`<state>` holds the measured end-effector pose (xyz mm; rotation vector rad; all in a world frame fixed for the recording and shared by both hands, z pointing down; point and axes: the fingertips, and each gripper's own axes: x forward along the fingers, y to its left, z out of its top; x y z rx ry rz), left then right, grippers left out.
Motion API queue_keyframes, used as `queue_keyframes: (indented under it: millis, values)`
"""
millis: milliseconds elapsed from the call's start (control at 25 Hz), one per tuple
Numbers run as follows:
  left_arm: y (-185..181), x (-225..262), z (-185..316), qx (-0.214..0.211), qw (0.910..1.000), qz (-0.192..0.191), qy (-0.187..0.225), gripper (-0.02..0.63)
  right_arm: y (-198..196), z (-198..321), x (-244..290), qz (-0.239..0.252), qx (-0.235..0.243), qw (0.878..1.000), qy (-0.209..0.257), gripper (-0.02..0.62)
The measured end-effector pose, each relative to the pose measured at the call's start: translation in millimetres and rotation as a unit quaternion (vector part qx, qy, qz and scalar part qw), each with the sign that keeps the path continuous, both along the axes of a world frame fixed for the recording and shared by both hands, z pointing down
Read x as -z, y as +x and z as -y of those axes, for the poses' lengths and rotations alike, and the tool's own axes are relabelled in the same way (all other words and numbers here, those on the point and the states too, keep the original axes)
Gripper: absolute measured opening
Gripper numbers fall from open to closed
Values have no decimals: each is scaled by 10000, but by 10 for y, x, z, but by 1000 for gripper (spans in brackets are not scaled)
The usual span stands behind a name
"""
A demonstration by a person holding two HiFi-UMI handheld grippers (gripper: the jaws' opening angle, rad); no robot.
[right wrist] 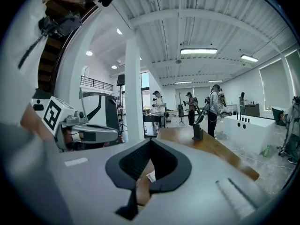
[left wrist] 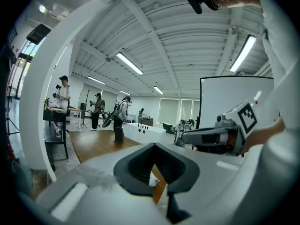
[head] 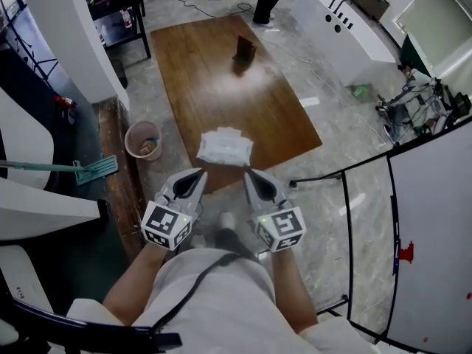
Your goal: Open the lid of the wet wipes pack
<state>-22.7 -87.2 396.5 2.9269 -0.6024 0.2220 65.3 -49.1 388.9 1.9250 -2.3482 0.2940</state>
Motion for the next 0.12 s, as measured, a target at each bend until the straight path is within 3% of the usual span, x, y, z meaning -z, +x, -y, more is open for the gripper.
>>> queue_keyframes:
  millis: [120]
  values:
    - [25, -25, 66, 22, 10000, 9, -27, 3, 28, 64, -44, -20, 49, 10000, -56, 8]
